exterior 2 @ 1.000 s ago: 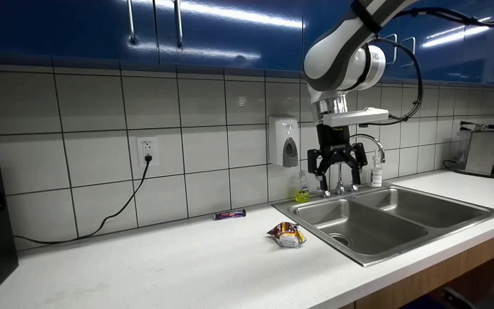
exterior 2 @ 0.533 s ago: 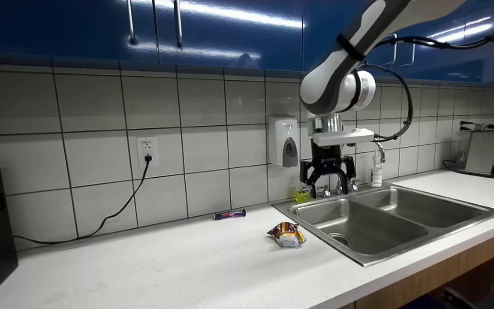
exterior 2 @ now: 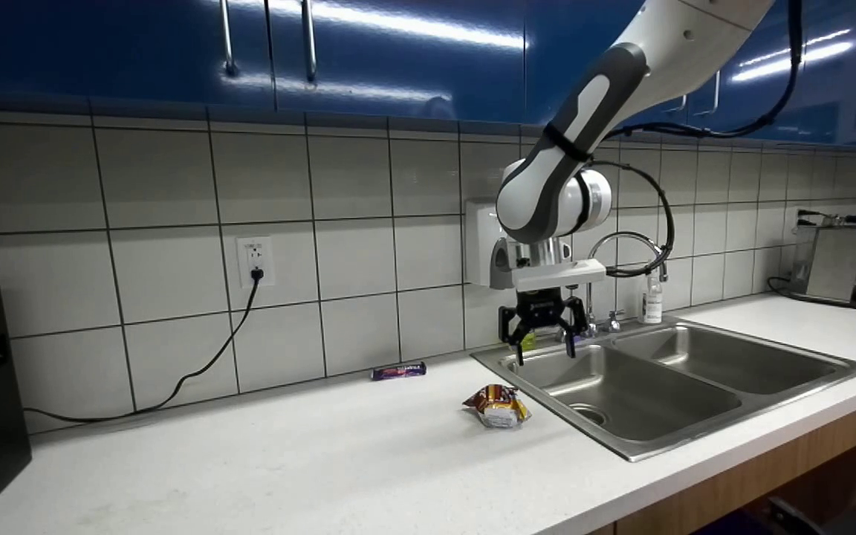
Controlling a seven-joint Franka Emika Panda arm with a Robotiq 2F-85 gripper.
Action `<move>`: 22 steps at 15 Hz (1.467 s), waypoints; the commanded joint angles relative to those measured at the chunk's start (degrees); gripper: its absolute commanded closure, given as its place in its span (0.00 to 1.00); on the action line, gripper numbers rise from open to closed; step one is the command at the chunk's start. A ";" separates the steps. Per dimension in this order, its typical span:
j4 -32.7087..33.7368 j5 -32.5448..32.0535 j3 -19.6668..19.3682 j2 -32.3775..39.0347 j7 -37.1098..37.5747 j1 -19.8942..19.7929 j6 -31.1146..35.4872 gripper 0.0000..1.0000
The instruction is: Put the packet in the sink
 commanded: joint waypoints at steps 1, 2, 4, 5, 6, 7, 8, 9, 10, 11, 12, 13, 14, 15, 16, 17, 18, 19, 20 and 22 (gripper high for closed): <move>5.80 -2.39 -1.86 6.55 4.13 2.32 0.43 0.00; 7.01 -2.62 -2.31 8.05 4.72 2.88 0.51 0.00; 9.29 -2.49 -3.27 10.77 5.35 4.01 0.51 0.00; 10.47 -2.48 -3.78 12.06 5.67 4.60 0.48 0.00; 11.63 -2.47 -4.26 13.29 5.98 5.16 0.43 0.00; 12.68 -2.33 -4.72 14.41 6.11 5.71 0.36 0.00; 13.77 -2.32 -5.23 15.49 6.27 6.26 0.32 0.00; 14.66 -2.14 -5.60 16.41 6.31 6.70 0.33 0.00; 15.59 -2.12 -6.05 17.37 6.51 7.19 0.31 0.00; 16.51 -2.09 -6.43 18.31 6.64 7.64 0.30 0.00; 17.43 -2.08 -6.76 19.21 6.68 8.07 0.17 0.00; 18.21 -1.99 -7.08 19.99 6.70 8.43 0.12 0.00; 19.03 -1.95 -7.36 20.76 6.67 8.79 0.07 0.00; 19.79 -1.86 -7.58 21.50 6.62 9.10 -0.11 0.00; 20.53 -1.81 -7.81 22.24 6.62 9.39 -0.11 0.00; 21.16 -1.73 -7.95 22.87 6.55 9.62 -0.17 0.00; 21.77 -1.67 -8.12 23.46 6.48 9.85 -0.27 0.00; 22.26 -1.66 -8.33 23.95 6.45 10.10 -0.32 0.00; 22.79 -1.63 -8.47 24.41 6.36 10.30 -0.42 0.00; 23.59 -1.60 -8.69 25.19 6.22 10.62 -0.45 0.08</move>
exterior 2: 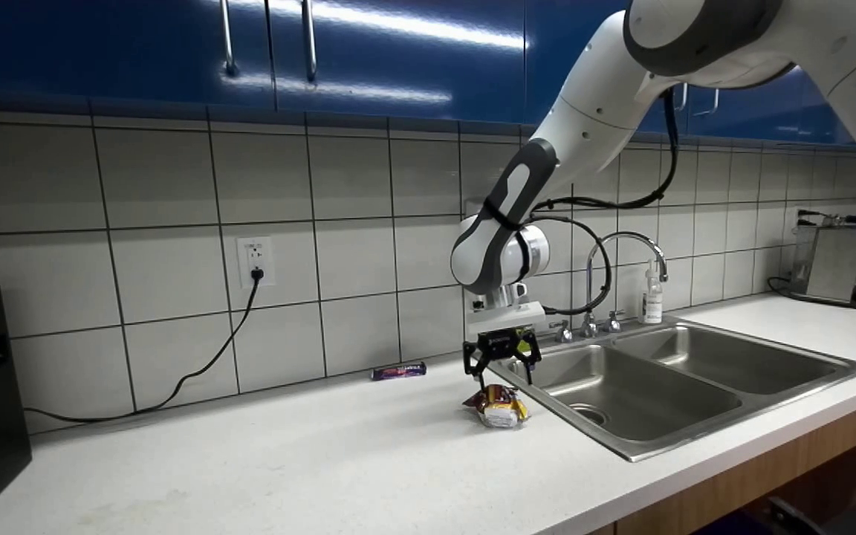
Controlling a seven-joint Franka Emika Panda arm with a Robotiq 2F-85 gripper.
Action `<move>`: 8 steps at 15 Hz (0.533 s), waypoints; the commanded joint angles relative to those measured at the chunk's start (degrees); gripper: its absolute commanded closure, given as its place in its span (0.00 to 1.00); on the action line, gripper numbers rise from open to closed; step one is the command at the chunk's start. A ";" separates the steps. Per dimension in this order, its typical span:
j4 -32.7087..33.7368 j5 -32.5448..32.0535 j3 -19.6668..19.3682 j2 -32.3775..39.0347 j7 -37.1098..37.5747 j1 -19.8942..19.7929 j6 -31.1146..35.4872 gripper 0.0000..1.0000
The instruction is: Put the packet in the sink
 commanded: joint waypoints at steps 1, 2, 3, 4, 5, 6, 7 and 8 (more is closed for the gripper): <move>2.82 -0.69 -1.26 1.84 0.89 1.40 -1.22 0.26; 3.07 -0.78 -1.42 2.12 0.89 1.58 -1.24 0.35; 3.34 -0.79 -1.51 2.40 0.86 1.72 -1.28 0.42; 3.58 -0.81 -1.60 2.63 0.83 1.84 -1.32 0.52; 3.79 -0.84 -1.68 2.83 0.84 1.96 -1.32 0.58; 3.94 -0.87 -1.75 2.92 0.86 2.06 -1.35 0.67; 4.08 -0.90 -1.80 2.97 0.87 2.13 -1.39 0.74; 4.20 -0.91 -1.86 3.01 0.87 2.20 -1.37 0.83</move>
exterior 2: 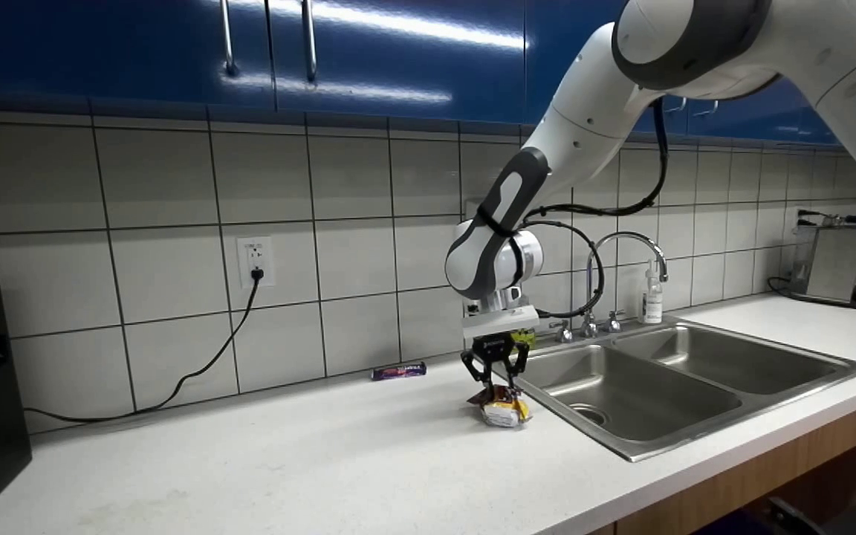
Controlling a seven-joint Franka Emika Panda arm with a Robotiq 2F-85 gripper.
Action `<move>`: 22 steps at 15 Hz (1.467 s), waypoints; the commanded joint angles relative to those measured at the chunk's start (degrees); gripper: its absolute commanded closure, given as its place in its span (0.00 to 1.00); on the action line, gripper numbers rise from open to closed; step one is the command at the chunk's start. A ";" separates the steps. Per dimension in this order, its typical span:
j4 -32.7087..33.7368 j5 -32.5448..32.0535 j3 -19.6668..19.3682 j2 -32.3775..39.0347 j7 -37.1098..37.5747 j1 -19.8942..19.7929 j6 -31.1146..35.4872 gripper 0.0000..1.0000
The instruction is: Put the packet in the sink
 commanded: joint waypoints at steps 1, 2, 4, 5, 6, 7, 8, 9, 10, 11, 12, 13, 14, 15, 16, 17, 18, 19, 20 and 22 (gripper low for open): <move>1.65 -0.99 -1.31 0.58 0.94 1.27 -1.24 0.89; 1.75 -1.01 -1.43 0.58 0.97 1.37 -1.27 0.96; 1.76 -1.02 -1.56 0.47 1.01 1.49 -1.16 1.00; 1.75 -1.01 -1.61 0.41 1.03 1.51 -1.08 1.00; 1.73 -0.94 -1.61 0.38 0.99 1.46 -1.03 1.00; 1.69 -0.94 -1.64 0.36 0.97 1.44 -0.98 1.00; 1.54 -0.92 -1.66 0.30 0.93 1.40 -0.92 1.00; 1.41 -0.85 -1.66 0.22 0.90 1.36 -0.95 1.00; 1.26 -0.80 -1.66 0.05 0.85 1.34 -0.93 1.00; 1.09 -0.73 -1.64 -0.28 0.79 1.33 -1.04 1.00; 0.87 -0.75 -1.62 -0.84 0.75 1.39 -1.21 1.00; 0.57 -0.68 -1.55 -1.58 0.61 1.39 -1.42 1.00; 0.34 -0.73 -1.55 -2.16 0.62 1.45 -1.53 1.00; 0.05 -0.61 -1.43 -2.96 0.44 1.40 -1.76 1.00; -0.32 -0.61 -1.36 -3.89 0.30 1.40 -2.05 1.00; -0.53 -0.65 -1.29 -4.60 0.13 1.37 -2.32 1.00; -0.80 -0.64 -1.16 -5.39 -0.25 1.25 -2.67 1.00; -1.03 -0.66 -1.04 -6.09 -0.60 1.12 -3.06 1.00; -1.32 -0.61 -0.86 -6.74 -1.15 0.90 -3.57 1.00; -1.78 -0.19 -0.05 -7.92 -4.13 0.04 -5.35 1.00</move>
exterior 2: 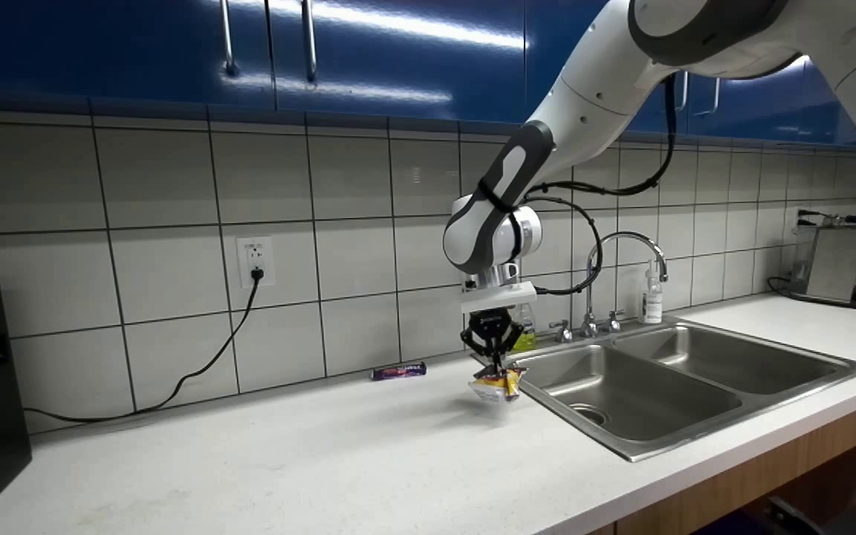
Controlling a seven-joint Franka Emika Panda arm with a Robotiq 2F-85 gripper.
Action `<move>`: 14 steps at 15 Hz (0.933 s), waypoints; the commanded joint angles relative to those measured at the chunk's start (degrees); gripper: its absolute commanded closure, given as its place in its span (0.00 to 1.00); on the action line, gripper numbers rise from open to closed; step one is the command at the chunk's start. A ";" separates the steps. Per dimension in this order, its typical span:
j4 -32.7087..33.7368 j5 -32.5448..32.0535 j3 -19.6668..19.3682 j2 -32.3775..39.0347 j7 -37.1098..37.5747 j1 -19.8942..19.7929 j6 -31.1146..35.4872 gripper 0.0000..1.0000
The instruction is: Put the packet in the sink
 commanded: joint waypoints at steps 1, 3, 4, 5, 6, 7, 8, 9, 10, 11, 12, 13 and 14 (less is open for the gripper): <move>-2.70 -0.32 1.26 -4.28 -5.81 -1.32 -3.63 1.00; -4.33 -0.53 2.25 -5.89 -13.00 -2.38 -4.08 1.00; -5.19 -0.82 2.54 -6.63 -16.11 -2.81 -4.20 1.00; -5.92 -1.23 2.55 -7.18 -18.34 -3.06 -4.14 1.00; -6.92 -1.10 2.50 -7.97 -20.49 -3.55 -3.84 1.00; -7.65 -1.00 2.39 -8.51 -22.15 -3.98 -3.62 1.00; -8.54 -0.80 2.15 -9.22 -23.56 -4.64 -3.27 1.00; -9.30 -0.64 1.93 -9.82 -24.70 -5.33 -3.03 1.00; -9.94 -0.58 1.69 -10.40 -25.67 -6.08 -3.01 1.00; -10.57 -0.46 1.35 -10.96 -26.76 -7.12 -2.86 1.00; -11.04 -0.45 0.99 -11.41 -27.75 -8.17 -2.81 1.00; -11.51 -0.49 0.59 -11.96 -28.53 -9.20 -2.86 1.00; -11.74 -0.40 0.12 -12.28 -29.64 -10.50 -2.87 1.00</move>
